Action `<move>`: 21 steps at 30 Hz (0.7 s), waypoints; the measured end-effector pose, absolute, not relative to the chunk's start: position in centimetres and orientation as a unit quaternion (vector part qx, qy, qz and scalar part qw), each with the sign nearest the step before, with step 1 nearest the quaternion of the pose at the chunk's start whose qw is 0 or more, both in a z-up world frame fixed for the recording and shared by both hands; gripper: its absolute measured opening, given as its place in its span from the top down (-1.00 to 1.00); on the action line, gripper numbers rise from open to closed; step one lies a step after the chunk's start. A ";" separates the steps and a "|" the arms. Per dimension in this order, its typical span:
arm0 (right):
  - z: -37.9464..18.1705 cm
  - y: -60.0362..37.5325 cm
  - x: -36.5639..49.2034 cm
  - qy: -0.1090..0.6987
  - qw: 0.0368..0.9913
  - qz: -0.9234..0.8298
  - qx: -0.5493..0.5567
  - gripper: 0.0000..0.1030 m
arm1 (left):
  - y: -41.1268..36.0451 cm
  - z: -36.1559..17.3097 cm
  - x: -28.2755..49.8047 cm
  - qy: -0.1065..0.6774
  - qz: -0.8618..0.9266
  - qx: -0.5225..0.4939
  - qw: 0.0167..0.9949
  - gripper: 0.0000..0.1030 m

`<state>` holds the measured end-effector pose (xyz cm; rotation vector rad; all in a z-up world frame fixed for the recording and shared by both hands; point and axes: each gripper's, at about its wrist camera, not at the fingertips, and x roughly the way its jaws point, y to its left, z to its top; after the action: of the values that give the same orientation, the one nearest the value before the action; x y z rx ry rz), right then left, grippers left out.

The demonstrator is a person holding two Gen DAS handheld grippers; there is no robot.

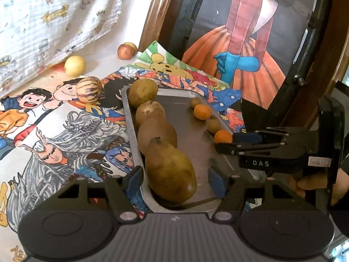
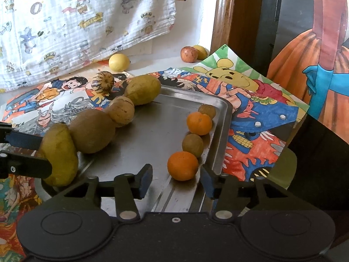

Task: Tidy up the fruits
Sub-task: 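Release the pear from the left tool while the right tool releases the mandarin onto the tray, then withdraw both tools from the tray back toward the fruit pile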

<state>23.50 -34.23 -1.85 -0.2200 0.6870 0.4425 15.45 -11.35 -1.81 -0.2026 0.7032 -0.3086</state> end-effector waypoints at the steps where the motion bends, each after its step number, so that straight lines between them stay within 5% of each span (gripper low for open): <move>1: -1.7 -34.3 23.2 0.332 0.913 0.213 -0.106 -0.06 | -11.3 -1.7 15.3 0.340 -0.150 -0.098 0.923 -0.44; 13: 1.5 -34.9 18.5 0.315 0.927 0.183 -0.087 -0.70 | -9.2 0.4 12.4 0.302 -0.109 -0.109 0.941 -0.98; 21: 3.3 -34.3 14.3 0.328 0.927 0.162 -0.079 -0.98 | -8.2 0.7 10.7 0.328 -0.072 -0.064 0.940 -0.99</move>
<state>14.30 -34.25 3.33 -0.1620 0.6733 0.3327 10.73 -8.24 0.69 -0.1297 0.6692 -0.1475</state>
